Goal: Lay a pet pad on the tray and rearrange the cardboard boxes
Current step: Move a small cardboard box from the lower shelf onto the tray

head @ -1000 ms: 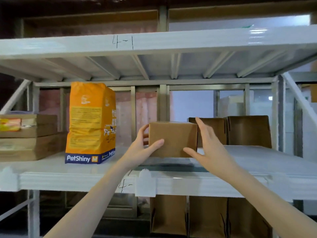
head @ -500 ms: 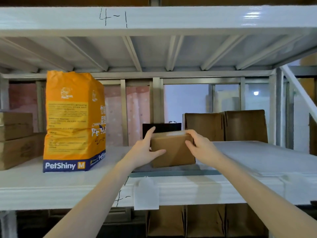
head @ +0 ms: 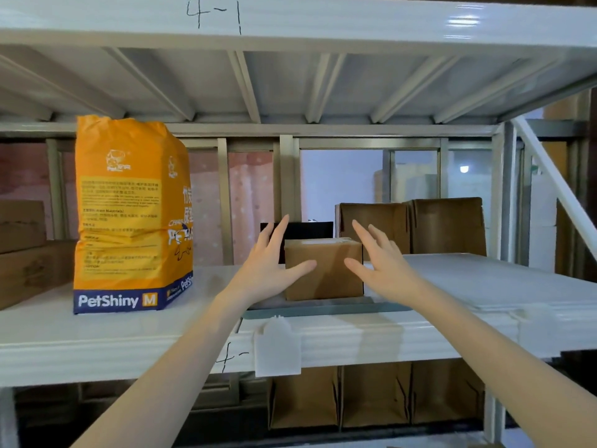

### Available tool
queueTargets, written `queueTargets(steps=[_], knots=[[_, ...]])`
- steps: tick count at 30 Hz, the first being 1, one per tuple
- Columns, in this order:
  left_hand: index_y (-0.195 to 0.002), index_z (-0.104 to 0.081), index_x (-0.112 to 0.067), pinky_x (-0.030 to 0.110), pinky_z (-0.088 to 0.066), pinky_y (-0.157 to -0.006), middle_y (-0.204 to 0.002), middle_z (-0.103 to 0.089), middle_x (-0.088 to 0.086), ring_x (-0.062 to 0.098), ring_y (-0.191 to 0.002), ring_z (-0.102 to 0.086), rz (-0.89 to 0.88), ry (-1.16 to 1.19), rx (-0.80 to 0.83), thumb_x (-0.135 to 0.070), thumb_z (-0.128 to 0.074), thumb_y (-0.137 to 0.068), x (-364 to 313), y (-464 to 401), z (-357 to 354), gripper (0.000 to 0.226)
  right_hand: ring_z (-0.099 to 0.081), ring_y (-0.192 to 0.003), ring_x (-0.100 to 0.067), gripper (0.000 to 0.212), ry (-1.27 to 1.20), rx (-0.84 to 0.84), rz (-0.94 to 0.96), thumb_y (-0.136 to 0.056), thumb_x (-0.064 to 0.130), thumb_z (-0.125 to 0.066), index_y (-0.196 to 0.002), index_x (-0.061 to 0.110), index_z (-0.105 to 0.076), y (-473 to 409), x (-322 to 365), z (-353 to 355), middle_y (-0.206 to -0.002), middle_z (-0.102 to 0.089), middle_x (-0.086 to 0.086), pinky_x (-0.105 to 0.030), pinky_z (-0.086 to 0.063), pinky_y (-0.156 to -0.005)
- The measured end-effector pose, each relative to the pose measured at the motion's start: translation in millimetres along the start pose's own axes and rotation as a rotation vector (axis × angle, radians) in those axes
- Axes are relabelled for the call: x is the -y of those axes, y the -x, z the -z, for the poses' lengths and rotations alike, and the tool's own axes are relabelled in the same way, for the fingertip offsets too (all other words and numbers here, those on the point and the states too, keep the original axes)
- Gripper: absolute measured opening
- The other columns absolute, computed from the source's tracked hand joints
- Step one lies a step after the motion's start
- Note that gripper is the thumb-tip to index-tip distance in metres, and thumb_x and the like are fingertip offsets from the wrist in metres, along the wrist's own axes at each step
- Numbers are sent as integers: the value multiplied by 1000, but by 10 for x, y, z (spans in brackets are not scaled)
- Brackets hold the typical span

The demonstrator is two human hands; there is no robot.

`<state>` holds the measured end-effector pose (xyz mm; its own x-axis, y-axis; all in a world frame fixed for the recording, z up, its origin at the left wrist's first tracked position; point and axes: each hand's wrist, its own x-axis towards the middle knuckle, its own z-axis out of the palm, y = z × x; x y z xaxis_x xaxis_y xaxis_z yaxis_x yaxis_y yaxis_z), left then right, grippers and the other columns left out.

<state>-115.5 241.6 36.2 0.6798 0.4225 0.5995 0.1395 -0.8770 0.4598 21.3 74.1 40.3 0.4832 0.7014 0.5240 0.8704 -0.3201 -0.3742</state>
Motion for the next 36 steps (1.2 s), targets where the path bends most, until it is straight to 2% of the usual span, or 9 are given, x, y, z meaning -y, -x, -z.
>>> queueTargets(steps=[4,8,12,17,22,28,31,33,36], knots=[[-147,-1,-42,42,-29,-113,-159,-1,-12,18,-145,-16,-45,-18,-28,-63,-57,-78,-69,85,-46,92,-6,-147,-26,69,15,-42,35,-94,44,-44,-149,35,-3,90,-17,32,-160,1,2,-47,-21,-114],[-145,-2,-46,48,-29,-113,-159,-1,-15,26,-143,-22,-64,-65,-69,-64,-57,-77,-162,143,-161,89,-7,-147,-23,71,53,-56,82,-93,46,-46,-149,35,-4,172,-68,78,-160,0,4,-48,-22,-116],[-146,-2,-44,49,-21,-116,-160,0,-11,20,-147,-7,-63,-83,-85,-61,-57,-80,-289,180,-287,88,-8,-146,-20,72,55,-70,128,-92,47,-46,-149,35,-4,270,-156,140,-160,-1,6,-45,-21,-116],[-146,0,-45,47,-21,-116,-160,2,-12,22,-147,-6,-75,-85,-44,-62,-56,-80,-468,320,-475,88,-9,-146,-19,73,48,-63,178,-91,46,-49,-150,33,-8,418,-316,189,-160,-4,7,-40,-19,-115],[-148,-5,-39,47,-15,-119,-160,-1,-10,15,-147,-6,-89,-102,-75,-54,-57,-83,-689,531,-687,84,-12,-145,-16,72,-6,-28,244,-91,46,-50,-150,33,-10,604,-603,246,-159,-8,7,-33,-17,-113],[-147,-7,-42,50,-22,-117,-159,-6,-11,11,-146,-11,-99,-101,-79,-56,-55,-84,-883,930,-1081,81,-14,-145,-12,71,-33,35,354,-90,51,-47,-148,39,-8,887,-935,193,-159,-8,12,-32,-19,-111],[-146,-10,-44,55,-39,-105,-158,-8,-15,18,-142,-26,-66,-92,-56,-61,-53,-82,-992,1126,-1254,79,-13,-145,-10,72,-50,74,419,-89,51,-49,-148,38,-10,1046,-1081,139,-159,-11,10,-26,-15,-108],[-146,-10,-43,50,-37,-108,-158,-8,-17,16,-141,-28,-55,-84,-55,-57,-55,-83,-1034,1256,-1370,79,-15,-144,-11,72,-42,78,466,-90,50,-50,-149,35,-11,1174,-1167,108,-159,-13,9,-28,-15,-111],[-148,-11,-38,32,-19,-116,-158,-9,-15,2,-144,-12,-71,-125,-48,-49,-58,-85,-1070,1491,-1558,79,-19,-143,-11,72,-18,82,543,-89,47,-50,-149,31,-14,1368,-1320,69,-158,-16,6,-27,-17,-114]])
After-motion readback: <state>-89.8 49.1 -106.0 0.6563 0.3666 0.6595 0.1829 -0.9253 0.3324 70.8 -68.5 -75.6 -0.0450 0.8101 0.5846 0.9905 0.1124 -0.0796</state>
